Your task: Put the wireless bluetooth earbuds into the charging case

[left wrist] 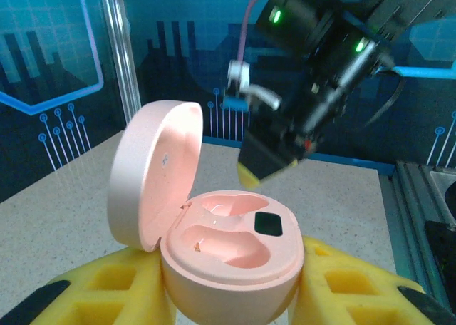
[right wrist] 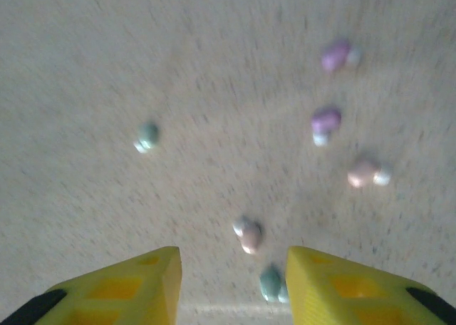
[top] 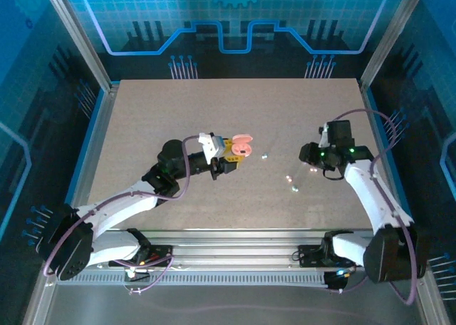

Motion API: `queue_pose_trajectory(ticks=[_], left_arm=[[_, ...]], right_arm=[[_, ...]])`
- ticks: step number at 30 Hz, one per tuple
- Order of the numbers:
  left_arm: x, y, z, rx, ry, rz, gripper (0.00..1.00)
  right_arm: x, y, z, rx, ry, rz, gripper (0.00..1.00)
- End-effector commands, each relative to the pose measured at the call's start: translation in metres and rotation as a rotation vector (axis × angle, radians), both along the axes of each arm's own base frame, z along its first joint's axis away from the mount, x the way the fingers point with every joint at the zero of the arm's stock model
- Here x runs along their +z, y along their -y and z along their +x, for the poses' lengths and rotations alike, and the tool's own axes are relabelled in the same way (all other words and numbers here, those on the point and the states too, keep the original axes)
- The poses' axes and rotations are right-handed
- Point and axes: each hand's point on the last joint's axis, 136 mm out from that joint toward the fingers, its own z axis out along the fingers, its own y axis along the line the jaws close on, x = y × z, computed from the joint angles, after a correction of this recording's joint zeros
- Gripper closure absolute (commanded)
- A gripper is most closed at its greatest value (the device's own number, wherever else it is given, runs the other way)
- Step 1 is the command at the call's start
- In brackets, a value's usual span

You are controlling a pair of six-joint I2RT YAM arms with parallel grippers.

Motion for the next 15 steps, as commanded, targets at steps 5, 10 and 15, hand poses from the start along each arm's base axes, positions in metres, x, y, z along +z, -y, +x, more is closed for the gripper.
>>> queue_pose_trajectory(ticks=[5,10,15], left_arm=[[0.013,-0.006,-0.003,0.028,0.045,-0.045,0.62],[0.014,-0.011,-0.006,0.044,0.06,-0.029,0.62],[0.012,-0.011,-0.008,0.043,0.057,-0.019,0.61]], right_arm=[[-0.061,-0.01,-0.013,0.006,-0.256,0.017,0.57],[-0.076,0.017,-0.006,-0.06,-0.272,-0.056,0.54],[-0.075,0.039,0.016,-0.072,-0.224,-0.066,0.52]])
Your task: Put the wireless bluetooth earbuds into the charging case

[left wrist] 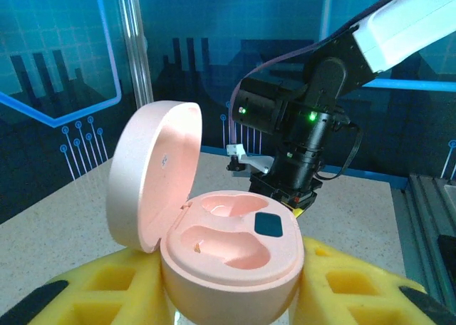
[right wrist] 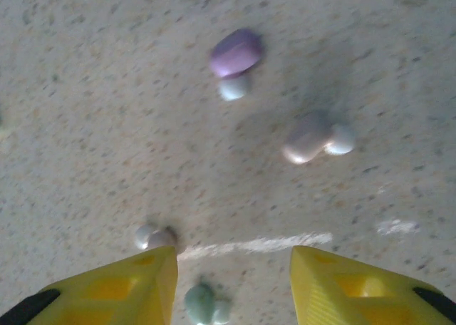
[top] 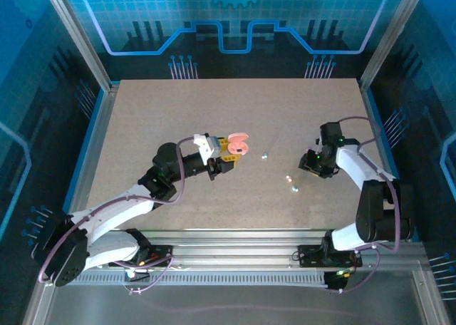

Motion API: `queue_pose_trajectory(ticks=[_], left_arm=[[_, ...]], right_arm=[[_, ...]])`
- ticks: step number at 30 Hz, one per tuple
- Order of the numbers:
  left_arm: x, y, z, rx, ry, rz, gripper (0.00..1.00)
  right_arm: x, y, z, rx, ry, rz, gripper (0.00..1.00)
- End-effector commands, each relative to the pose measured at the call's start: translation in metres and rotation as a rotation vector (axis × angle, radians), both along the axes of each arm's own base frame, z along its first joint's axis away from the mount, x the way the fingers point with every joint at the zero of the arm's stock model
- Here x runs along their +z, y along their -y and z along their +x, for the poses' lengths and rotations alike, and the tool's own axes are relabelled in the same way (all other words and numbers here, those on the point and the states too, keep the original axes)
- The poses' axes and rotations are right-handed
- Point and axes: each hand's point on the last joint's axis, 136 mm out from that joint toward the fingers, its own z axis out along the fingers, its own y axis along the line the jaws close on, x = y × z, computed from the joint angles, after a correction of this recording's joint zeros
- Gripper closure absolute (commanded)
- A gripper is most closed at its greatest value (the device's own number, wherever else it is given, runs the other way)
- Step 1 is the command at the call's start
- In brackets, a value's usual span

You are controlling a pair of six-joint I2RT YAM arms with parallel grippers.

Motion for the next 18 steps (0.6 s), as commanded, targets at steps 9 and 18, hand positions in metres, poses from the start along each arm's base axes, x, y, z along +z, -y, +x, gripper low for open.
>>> queue_pose_trajectory(ticks=[9,18], left_arm=[[0.002,-0.002,-0.006,-0.004,0.019,0.009,0.61],[-0.001,-0.001,-0.006,-0.005,0.015,0.017,0.61]], right_arm=[[-0.013,0.029,0.047,0.053,-0.006,-0.064,0.49],[-0.03,0.028,0.037,0.053,-0.071,0.012,0.48]])
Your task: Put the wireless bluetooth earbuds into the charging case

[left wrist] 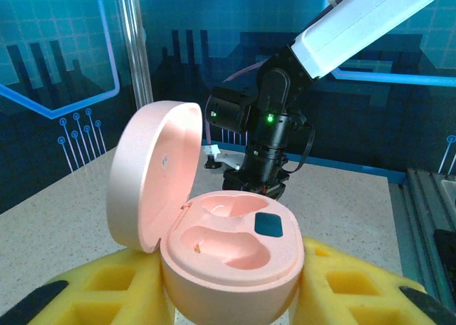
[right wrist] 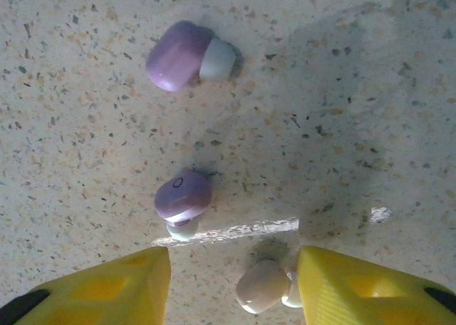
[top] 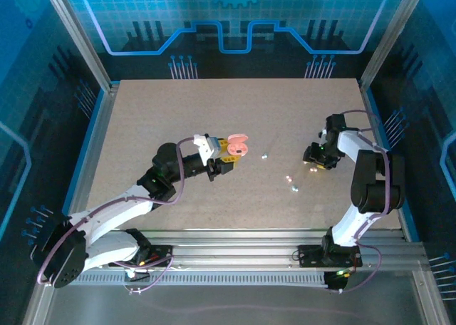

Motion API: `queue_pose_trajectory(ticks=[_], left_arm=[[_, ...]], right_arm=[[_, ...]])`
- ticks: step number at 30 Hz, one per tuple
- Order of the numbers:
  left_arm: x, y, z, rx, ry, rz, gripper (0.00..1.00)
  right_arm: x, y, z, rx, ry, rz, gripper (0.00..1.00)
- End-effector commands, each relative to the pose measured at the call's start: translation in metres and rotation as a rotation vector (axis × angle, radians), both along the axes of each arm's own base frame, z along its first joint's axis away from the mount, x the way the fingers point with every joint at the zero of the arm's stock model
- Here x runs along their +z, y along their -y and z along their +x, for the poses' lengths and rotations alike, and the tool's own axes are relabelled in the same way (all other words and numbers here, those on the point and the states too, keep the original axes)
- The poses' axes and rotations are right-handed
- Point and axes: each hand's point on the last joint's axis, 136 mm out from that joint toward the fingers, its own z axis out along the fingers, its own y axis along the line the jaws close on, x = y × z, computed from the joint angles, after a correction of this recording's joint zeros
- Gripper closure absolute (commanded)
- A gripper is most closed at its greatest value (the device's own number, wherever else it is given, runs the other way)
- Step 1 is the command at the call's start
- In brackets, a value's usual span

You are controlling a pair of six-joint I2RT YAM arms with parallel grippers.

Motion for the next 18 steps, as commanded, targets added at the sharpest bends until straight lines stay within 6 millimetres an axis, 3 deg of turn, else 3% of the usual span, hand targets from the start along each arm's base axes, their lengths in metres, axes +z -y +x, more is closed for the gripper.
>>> queue_pose_trajectory(ticks=[1,7,18], left_arm=[[0.005,0.0,-0.004,-0.006,0.036,0.0,0.61],[0.003,0.001,-0.003,-0.006,0.033,0.002,0.61],[0.002,0.0,-0.003,-0.001,0.035,0.005,0.61]], right_arm=[[-0.004,0.001,-0.007,0.006,-0.036,0.035,0.47],[-0.006,-0.011,-0.01,0.032,-0.041,0.102,0.48],[-0.005,-0.014,-0.026,-0.02,-0.08,0.122,0.49]])
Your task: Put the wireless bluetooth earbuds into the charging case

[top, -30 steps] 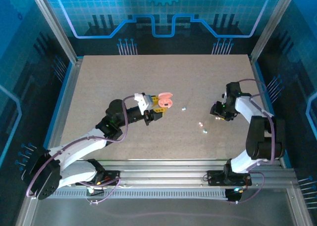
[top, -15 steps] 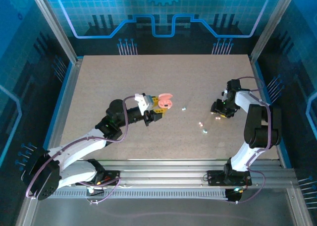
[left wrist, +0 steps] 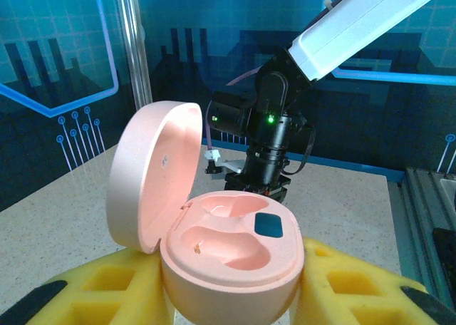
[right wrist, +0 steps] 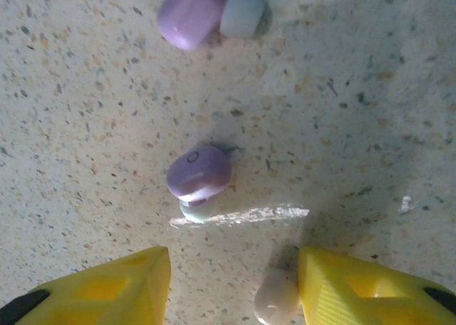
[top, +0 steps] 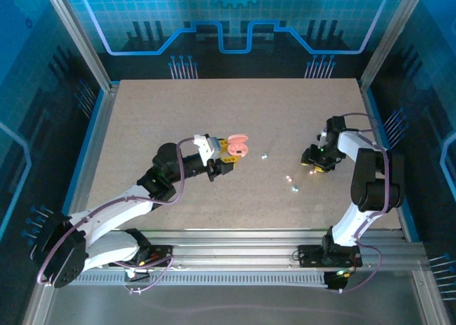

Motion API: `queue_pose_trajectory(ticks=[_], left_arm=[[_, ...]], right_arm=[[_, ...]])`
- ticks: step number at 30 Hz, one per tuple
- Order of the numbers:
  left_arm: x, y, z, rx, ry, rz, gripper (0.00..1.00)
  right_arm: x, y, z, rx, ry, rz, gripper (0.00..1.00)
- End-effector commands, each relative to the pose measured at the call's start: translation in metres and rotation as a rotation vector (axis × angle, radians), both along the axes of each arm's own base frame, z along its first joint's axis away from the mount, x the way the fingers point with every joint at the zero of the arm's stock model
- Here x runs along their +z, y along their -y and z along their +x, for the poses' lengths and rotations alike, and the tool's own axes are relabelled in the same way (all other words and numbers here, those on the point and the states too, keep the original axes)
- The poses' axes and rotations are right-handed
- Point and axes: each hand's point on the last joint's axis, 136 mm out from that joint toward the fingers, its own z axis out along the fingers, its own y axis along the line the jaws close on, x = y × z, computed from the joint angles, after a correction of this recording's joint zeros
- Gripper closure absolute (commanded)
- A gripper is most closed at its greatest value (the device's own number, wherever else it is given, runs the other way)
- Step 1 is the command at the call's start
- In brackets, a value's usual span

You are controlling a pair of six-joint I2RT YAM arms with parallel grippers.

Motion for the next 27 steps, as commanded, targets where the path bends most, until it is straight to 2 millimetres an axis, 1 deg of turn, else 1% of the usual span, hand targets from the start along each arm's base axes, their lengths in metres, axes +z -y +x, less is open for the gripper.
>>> queue_pose_trajectory(ticks=[1,5,9,17,20,24,25,27], left_arm=[[0.003,0.0,-0.002,0.0,0.037,0.004,0.6],[0.003,0.001,-0.002,-0.001,0.035,0.005,0.61],[0.002,0.0,-0.002,0.001,0.036,0.008,0.61],[0.001,0.0,-0.002,0.001,0.035,0.009,0.61],[0.002,0.0,-0.002,0.002,0.036,0.007,0.61],[0.002,0.0,-0.001,0.004,0.038,0.008,0.61],[0.002,0.0,-0.002,0.003,0.038,0.007,0.61],[0.003,0.0,-0.002,0.002,0.036,0.006,0.61]], right_arm=[[0.002,-0.003,-0.017,-0.04,-0.043,0.042,0.49],[0.005,-0.006,-0.025,-0.061,-0.05,0.055,0.49],[0.011,-0.004,-0.033,-0.09,-0.048,0.041,0.5],[0.009,-0.009,-0.043,-0.114,-0.065,0.04,0.52],[0.014,-0.004,-0.041,-0.123,-0.041,0.014,0.52],[0.02,0.009,-0.034,-0.146,-0.008,-0.042,0.52],[0.02,0.011,-0.033,-0.141,-0.009,-0.043,0.5],[0.022,0.007,-0.024,-0.105,0.014,-0.018,0.46]])
